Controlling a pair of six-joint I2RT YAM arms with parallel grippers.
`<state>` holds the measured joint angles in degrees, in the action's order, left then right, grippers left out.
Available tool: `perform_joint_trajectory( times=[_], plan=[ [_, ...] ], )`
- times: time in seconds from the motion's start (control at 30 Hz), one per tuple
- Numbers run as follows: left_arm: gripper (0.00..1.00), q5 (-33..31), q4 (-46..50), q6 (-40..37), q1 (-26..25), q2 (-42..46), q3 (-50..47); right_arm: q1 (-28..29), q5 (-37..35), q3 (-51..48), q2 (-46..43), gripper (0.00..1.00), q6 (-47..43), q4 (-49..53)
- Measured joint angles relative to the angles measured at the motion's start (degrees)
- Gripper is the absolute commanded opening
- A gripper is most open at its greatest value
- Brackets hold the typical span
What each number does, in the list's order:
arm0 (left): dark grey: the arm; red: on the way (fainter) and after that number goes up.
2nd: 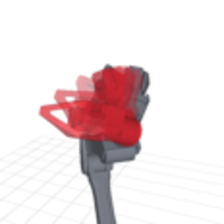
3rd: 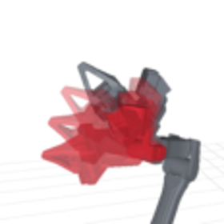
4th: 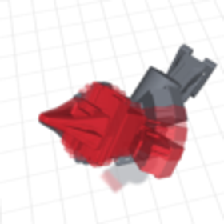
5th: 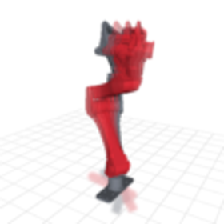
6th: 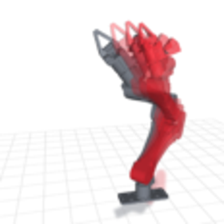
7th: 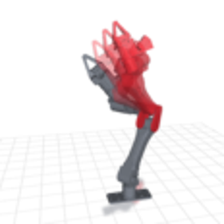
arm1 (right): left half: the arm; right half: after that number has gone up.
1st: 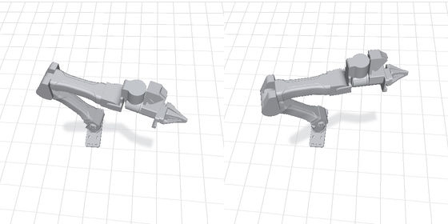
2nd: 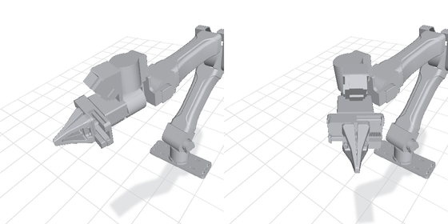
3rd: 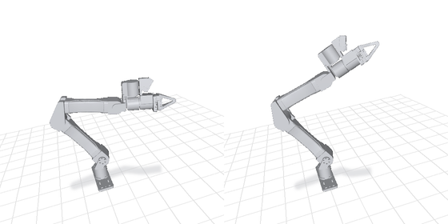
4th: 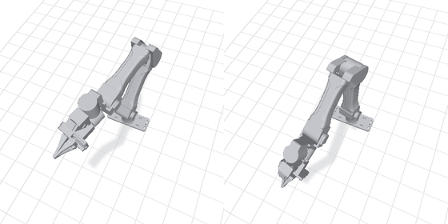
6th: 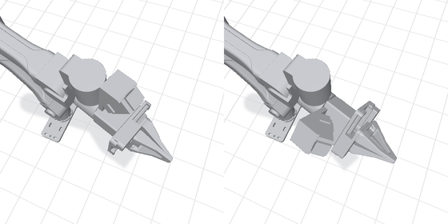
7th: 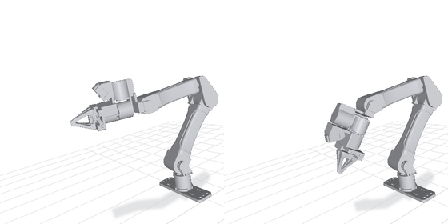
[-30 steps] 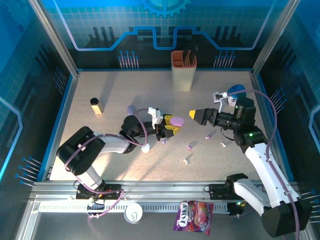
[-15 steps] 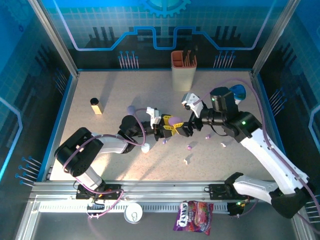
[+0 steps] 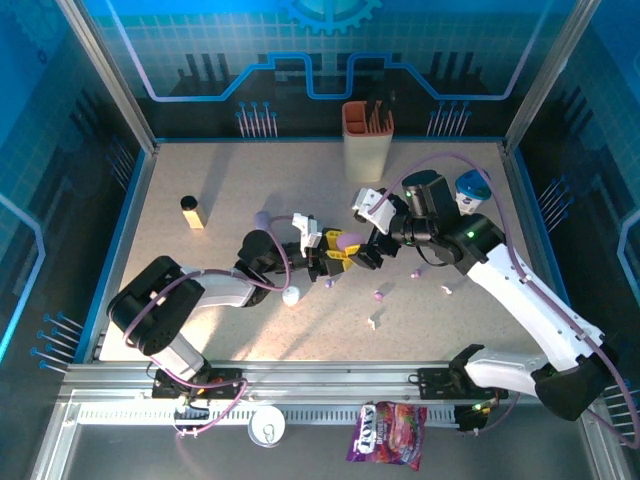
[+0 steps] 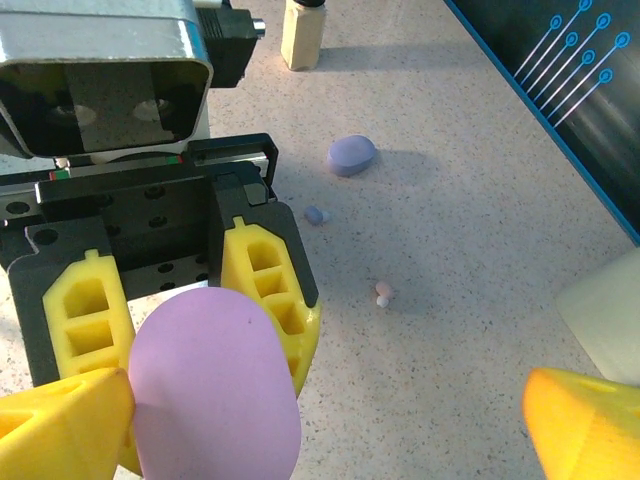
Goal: Insert wireless bluetooth earbuds into charging case
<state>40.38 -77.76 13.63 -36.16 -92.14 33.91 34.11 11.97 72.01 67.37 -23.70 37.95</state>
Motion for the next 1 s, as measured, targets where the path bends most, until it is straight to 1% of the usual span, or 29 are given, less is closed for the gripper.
perform_joint_trajectory(
  times=[0.3,0.53,0.67,0.8,0.9,1.0],
  plan=[
    [0.25,0.0,0.3,0.0,0.0,0.0,0.0,0.0,-0.7,0.5,0.9,1.00,-2.9,2.9],
    [0.25,-0.9,0.7,0.0,0.3,0.0,0.0,-0.8,-2.1,0.5,1.0,1.00,-0.5,1.7],
    [0.25,-1.8,1.2,0.0,0.7,0.0,0.0,-2.8,-2.0,0.4,0.1,0.99,3.3,-1.3],
    [0.25,-0.9,0.5,0.0,0.6,0.0,-0.1,-6.1,-4.6,0.4,-1.2,0.99,6.0,-5.3],
    [0.25,-0.5,0.1,-0.1,0.6,0.0,-0.4,-6.5,-4.9,0.0,-1.4,1.00,7.2,-7.1],
    [0.25,-0.4,-0.2,-0.1,0.6,0.0,-0.4,-6.7,-3.3,-1.2,-2.6,1.00,7.6,-8.7]
  ],
)
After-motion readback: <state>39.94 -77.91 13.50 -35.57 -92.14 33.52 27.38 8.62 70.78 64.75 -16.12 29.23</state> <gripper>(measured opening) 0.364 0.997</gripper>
